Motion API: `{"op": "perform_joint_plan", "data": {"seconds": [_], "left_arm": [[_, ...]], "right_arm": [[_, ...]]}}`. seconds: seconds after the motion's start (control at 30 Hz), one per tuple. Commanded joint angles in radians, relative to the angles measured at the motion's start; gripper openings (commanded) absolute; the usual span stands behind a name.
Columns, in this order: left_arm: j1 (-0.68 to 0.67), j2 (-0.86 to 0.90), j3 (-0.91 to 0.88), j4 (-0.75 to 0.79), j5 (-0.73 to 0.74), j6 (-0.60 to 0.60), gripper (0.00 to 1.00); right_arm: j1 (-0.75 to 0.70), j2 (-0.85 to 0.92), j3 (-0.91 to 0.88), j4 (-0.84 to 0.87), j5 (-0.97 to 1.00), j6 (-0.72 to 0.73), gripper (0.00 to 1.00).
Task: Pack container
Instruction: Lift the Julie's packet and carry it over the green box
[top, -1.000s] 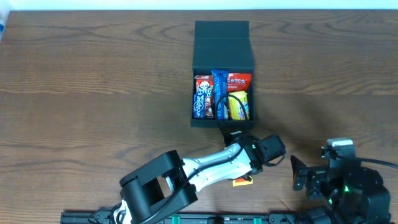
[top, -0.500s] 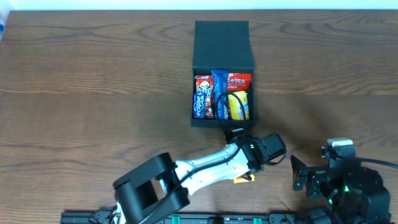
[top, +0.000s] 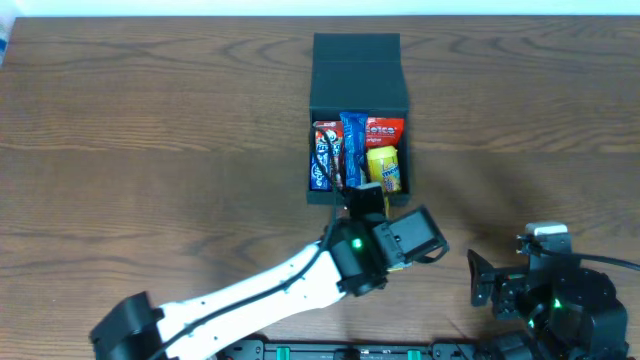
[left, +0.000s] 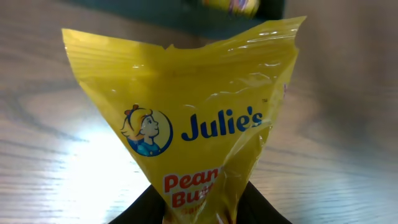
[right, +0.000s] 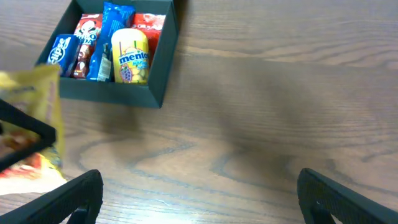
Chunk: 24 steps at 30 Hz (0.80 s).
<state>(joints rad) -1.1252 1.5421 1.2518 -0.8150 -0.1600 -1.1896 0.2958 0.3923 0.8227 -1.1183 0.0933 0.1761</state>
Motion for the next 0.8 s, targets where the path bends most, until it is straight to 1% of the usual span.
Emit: {"op": "perform_joint_plan", "data": {"seconds": [0.0, 0.13, 0.33, 0.43, 0.57, 0.63, 0.7, 0.77], "left_arm": [[0.045, -0.037, 0.029, -0.040, -0.045, 0.095, 0.32], [0.110, -0.032, 0.103, -0.138, -0.055, 0.206, 0.31], [0.212, 0.018, 0.246, -0.215, -0.058, 0.390, 0.32], [0.255, 0.090, 0.326, -0.248, -0.025, 0.478, 0.33], [0.313, 0.239, 0.446, -0.280, 0.042, 0.591, 0.35], [0.335, 0.319, 0.492, -0.285, 0.053, 0.626, 0.35], [0.348, 0.367, 0.512, -0.283, 0.053, 0.630, 0.33], [0.361, 0.402, 0.519, -0.272, 0.053, 0.629, 0.27]], "right_arm": [[-0.008, -0.002, -0.001, -0.001, 0.000, 0.010, 0.99], [-0.008, -0.002, -0.001, -0.001, 0.000, 0.010, 0.99], [-0.008, -0.002, -0.001, -0.001, 0.000, 0.010, 0.99], [-0.008, -0.002, -0.001, -0.001, 0.000, 0.010, 0.99], [-0.008, -0.002, -0.001, -0.001, 0.000, 0.010, 0.99], [-0.008, -0.002, -0.001, -0.001, 0.000, 0.010, 0.99], [-0.008, -0.002, -0.001, -0.001, 0.000, 0.010, 0.99], [-0.008, -0.002, -0.001, -0.001, 0.000, 0.010, 0.99]]}}
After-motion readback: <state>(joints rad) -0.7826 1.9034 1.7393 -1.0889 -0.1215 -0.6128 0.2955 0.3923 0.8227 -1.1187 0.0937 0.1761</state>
